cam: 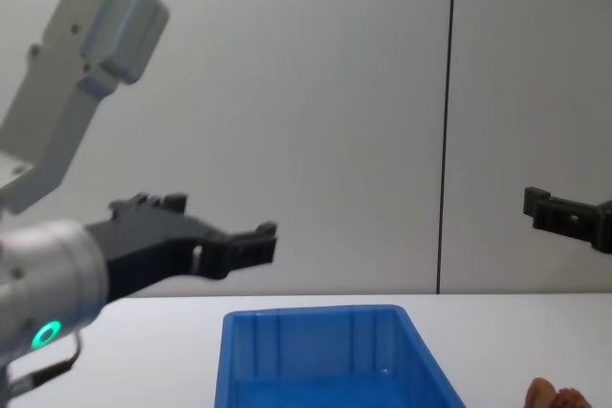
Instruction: Pick up the two dolls from the table and place them into the box.
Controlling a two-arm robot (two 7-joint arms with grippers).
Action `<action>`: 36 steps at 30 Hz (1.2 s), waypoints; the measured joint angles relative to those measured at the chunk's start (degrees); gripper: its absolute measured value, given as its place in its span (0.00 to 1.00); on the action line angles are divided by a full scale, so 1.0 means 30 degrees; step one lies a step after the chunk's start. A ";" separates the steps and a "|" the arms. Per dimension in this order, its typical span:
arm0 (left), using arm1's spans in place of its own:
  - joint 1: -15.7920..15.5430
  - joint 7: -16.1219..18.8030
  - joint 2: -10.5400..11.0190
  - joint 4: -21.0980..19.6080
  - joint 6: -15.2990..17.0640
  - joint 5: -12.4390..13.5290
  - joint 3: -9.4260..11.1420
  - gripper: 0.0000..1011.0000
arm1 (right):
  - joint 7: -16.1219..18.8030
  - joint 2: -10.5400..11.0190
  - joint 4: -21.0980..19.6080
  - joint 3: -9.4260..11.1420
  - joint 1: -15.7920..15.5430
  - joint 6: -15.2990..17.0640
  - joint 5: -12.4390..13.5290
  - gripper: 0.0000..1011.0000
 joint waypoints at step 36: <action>0.3626 0.3277 0.3070 -0.1113 0.4737 -0.6073 -0.1809 0.99 | 0.0000 -0.0001 -0.0001 0.0000 0.0001 -0.0001 0.0001 0.99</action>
